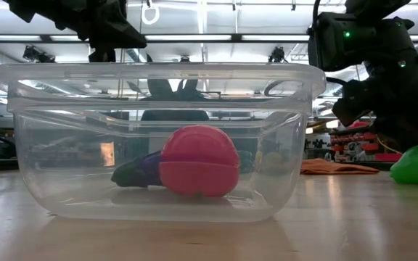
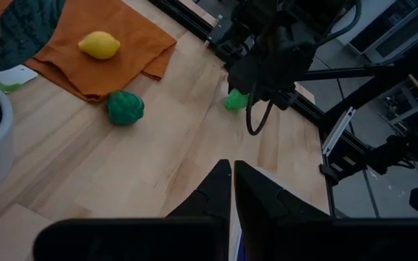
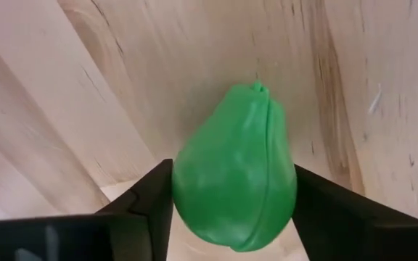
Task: Pick and placing Produce into tupperware
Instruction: Put the pear into the transparent bin
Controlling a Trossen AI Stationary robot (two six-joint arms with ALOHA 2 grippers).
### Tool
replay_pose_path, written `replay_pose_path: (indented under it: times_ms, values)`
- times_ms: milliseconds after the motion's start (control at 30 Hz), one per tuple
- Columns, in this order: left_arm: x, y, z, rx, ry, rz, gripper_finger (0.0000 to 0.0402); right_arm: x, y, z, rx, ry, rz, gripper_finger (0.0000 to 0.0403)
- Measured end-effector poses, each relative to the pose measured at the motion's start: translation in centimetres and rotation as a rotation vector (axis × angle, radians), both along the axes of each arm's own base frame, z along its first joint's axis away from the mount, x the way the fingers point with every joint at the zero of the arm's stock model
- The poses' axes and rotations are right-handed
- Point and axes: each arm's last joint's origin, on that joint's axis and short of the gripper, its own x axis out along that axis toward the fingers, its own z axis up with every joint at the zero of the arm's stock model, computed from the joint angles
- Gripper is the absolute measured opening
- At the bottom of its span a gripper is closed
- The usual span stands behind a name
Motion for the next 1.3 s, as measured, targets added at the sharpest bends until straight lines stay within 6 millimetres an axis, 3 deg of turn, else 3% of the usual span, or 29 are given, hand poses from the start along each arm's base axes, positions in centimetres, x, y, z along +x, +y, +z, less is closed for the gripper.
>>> replay_pose_path:
  times_ms: [567, 1033, 1300]
  values:
    - [0.0, -0.3, 0.0, -0.009, -0.004, -0.012, 0.0022, 0.9, 0.0, 0.8, -0.025, -0.041, -0.021, 0.0177]
    - [0.0, -0.7, 0.0, -0.001, -0.003, -0.032, 0.0024, 4.7, 0.5, 6.1, -0.047, -0.258, 0.007, 0.0177]
    - [0.0, -0.7, 0.0, 0.001, -0.002, -0.034, 0.0012, 5.5, 0.5, 9.9, -0.054, -0.304, 0.125, 0.0178]
